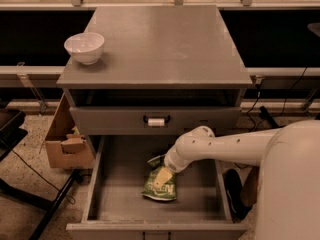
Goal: Pick green jalapeno chip bag from middle drawer and place on counter
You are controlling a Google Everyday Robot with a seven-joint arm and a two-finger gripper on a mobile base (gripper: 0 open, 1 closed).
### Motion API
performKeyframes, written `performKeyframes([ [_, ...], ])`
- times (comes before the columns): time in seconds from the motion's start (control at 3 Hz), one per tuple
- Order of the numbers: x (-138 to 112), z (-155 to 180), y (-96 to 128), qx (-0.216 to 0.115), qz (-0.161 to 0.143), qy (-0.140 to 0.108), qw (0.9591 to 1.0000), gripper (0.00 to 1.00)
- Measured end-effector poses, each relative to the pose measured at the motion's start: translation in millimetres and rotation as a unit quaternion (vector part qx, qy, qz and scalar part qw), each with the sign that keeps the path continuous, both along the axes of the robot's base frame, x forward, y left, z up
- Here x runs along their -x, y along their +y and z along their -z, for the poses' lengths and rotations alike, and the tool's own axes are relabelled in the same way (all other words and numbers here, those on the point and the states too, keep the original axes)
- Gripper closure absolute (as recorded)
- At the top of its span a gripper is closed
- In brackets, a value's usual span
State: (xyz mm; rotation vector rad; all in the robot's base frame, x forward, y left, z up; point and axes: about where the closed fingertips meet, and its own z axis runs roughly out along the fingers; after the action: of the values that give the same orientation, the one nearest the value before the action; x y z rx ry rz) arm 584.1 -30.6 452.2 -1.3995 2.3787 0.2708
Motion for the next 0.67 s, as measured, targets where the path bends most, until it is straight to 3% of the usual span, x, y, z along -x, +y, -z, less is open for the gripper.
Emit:
performKeyframes([
  [0.33, -4.4, 27.1, 22.3, -0.004, 0.002, 0.017, 0.9999, 0.00],
  [0.67, -7.4, 48.8, 44.4, 0.003, 0.002, 0.031, 0.9995, 0.14],
])
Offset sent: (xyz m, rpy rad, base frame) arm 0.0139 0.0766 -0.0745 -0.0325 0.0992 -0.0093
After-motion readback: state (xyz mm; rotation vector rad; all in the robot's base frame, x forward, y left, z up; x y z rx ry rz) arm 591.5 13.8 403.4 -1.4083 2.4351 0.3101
